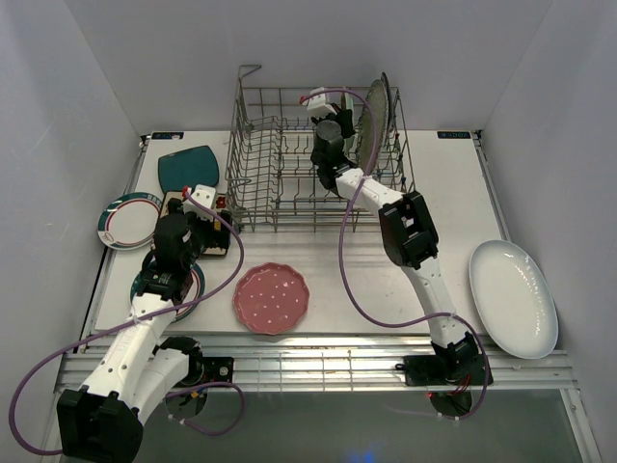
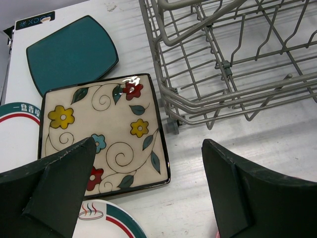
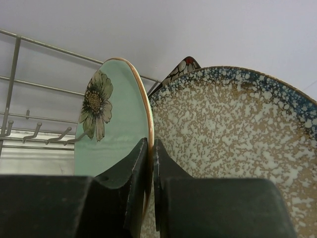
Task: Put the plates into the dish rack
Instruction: Insert the plate into the dish rack.
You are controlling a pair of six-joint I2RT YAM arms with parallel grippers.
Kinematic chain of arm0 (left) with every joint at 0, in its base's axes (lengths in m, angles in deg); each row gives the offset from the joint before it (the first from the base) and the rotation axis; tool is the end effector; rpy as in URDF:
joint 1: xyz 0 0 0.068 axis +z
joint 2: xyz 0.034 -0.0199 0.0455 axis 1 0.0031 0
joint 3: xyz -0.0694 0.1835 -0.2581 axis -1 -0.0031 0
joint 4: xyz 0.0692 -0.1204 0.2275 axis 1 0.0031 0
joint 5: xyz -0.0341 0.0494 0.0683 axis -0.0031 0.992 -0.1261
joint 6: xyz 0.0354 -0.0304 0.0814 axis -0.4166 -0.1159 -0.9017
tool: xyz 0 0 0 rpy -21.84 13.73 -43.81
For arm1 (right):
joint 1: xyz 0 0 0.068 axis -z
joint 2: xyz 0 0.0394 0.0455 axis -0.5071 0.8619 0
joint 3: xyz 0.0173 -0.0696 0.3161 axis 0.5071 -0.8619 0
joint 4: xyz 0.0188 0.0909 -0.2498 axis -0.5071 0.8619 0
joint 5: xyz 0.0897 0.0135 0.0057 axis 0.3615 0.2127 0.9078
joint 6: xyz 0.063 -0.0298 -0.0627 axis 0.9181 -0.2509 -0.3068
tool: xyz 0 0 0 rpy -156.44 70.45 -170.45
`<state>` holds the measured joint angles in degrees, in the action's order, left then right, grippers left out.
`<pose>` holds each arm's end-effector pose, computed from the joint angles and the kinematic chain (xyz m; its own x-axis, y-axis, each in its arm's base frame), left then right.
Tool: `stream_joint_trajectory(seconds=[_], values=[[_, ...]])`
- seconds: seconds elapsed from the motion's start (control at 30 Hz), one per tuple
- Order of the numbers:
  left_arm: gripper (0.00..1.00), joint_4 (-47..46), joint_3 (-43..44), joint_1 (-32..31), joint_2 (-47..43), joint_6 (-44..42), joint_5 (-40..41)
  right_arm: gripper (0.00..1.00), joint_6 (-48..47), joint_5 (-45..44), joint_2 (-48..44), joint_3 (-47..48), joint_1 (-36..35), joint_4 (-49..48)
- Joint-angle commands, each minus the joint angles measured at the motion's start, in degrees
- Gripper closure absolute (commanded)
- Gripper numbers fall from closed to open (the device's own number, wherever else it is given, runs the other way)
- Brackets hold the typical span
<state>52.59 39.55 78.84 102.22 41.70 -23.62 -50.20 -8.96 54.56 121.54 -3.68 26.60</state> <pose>0.2113 -0.0395 0.2959 -0.2743 0.2048 -0.9396 0.2171 0.9650 0.1470 0.5681 0.3052 0.3069 -0.0156 -0.4973 -0.8674 0.3584 0.8071 -0.4692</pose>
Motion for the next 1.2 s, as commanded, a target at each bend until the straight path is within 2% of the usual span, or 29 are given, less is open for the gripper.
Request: stream_joint_trajectory(seconds=[0.0, 0.3, 0.47, 0.53, 0.6, 0.63, 0.87, 1.0, 1.03, 1.17], values=[[0.02, 0.1, 1.7, 0.2, -1.1, -0.1, -0.6, 0.88, -0.2, -0.2, -1.6, 2.6, -0.3, -6.7], [0.02, 0.0, 1.6, 0.2, -0.8, -0.2, -0.8, 0.84, 0.2, -1.8, -1.8, 1.9, -0.1, -6.7], [0.02, 1.0, 2.4, 0.2, 0.2, -0.1, -0.9, 0.74, 1.6, -2.4, -2.3, 1.8, 0.3, -5.4], [0.02, 1.4, 2.5, 0.2, 0.2, -0.2, -0.9, 0.62, 2.3, -2.5, -3.0, 1.0, 0.4, -5.0], [0.02, 2.6, 3.2, 0.3, 0.5, -0.5, -0.9, 0.62, 2.6, -2.6, -3.6, 0.7, 0.5, -4.9], [0.02, 2.6, 3.5, 0.2, 0.5, -0.5, -0.9, 0.57, 2.5, -2.6, -4.1, 0.7, 0.4, -4.7], [0.02, 2.2, 3.8, 0.2, 1.2, -0.1, -2.3, 0.56, 6.1, -3.3, -9.6, -1.8, 0.5, -1.6], [0.02, 2.6, 3.9, 0.2, 0.9, -0.2, -2.3, 0.54, 9.8, -2.4, -15.6, -4.4, 0.1, 1.8], [0.02, 2.6, 3.9, 0.2, 0.8, -0.2, -1.9, 0.5, 10.6, -2.1, -16.7, -5.1, 0.1, 2.7], [0.02, 2.6, 4.0, 0.2, 0.4, -0.2, -2.2, 0.49, 13.8, -2.1, -22.6, -7.9, -0.5, 6.7]])
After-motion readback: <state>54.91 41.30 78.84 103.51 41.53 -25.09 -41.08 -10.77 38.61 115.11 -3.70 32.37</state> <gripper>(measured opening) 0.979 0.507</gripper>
